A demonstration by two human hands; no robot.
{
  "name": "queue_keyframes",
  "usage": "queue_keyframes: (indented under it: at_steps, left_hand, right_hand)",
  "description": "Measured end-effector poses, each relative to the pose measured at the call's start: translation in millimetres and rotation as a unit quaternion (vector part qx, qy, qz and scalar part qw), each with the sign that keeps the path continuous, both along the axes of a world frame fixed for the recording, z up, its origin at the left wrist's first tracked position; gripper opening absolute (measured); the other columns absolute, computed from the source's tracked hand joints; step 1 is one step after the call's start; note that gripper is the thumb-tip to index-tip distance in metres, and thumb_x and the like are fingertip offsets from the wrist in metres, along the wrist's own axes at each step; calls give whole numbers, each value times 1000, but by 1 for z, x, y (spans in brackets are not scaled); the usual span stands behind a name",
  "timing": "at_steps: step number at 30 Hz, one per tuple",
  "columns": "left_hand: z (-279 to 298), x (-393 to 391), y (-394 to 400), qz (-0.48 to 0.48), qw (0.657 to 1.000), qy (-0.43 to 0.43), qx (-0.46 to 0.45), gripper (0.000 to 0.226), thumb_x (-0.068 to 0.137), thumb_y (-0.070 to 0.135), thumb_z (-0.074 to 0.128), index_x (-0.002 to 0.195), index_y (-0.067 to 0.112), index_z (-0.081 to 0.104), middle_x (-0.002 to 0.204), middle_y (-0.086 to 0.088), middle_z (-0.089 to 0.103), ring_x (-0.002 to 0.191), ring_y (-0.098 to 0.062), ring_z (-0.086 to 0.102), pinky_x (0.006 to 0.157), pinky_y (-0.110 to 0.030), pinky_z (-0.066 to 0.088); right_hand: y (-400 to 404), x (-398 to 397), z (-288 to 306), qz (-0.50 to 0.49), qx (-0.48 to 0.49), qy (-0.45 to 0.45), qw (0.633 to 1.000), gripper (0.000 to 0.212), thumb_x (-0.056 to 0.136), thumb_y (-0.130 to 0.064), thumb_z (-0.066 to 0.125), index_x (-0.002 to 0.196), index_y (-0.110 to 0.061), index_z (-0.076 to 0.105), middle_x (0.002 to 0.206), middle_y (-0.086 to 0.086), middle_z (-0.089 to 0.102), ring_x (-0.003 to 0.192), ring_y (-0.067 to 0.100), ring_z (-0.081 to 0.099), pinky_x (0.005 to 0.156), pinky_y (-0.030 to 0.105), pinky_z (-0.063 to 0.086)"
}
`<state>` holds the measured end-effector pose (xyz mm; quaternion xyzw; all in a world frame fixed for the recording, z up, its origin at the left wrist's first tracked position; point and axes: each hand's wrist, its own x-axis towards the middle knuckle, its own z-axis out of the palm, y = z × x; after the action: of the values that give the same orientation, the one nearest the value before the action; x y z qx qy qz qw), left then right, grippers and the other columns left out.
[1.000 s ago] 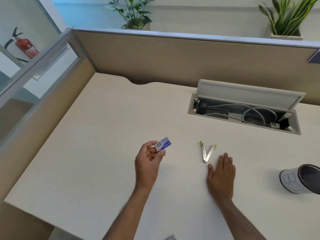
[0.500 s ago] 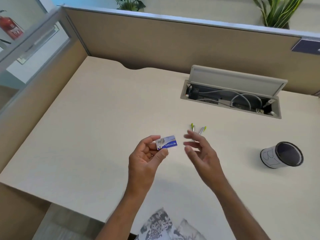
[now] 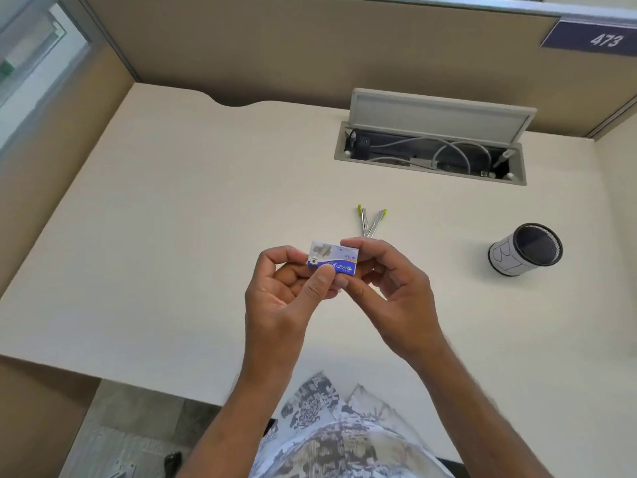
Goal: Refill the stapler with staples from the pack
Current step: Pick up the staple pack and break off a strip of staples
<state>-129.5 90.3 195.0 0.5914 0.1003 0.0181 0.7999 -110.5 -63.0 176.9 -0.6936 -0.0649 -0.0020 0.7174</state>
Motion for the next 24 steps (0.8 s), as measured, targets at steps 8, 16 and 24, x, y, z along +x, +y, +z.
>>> queue_keyframes:
  at_steps: [8, 16, 24]
  left_hand:
    - [0, -11, -8, 39, 999, 24, -28, 10, 86, 13, 76, 93, 16, 69, 85, -15, 81, 75, -24, 79, 71, -31, 63]
    - [1, -14, -9, 23, 998, 37, -37, 6, 86, 15, 77, 85, 21, 79, 87, -18, 82, 75, -27, 79, 73, -33, 63]
    - [1, -15, -12, 32, 999, 26, -34, 12, 81, 25, 82, 90, 20, 77, 91, -18, 82, 78, -30, 80, 75, -32, 63]
  right_hand:
    - [-2, -11, 6, 3, 7, 4, 1000, 37, 86, -11, 78, 117, -29, 69, 105, -4, 76, 90, 15, 70, 80, 21, 55]
    - [-10, -14, 9, 15, 4, 30, 999, 35, 86, -21, 78, 117, -34, 70, 109, -2, 77, 98, 22, 73, 85, 38, 60]
    - [-17, -17, 18, -35, 4, 51, 998, 26, 97, -18, 60, 121, -18, 68, 90, 1, 69, 70, 18, 66, 63, 30, 57]
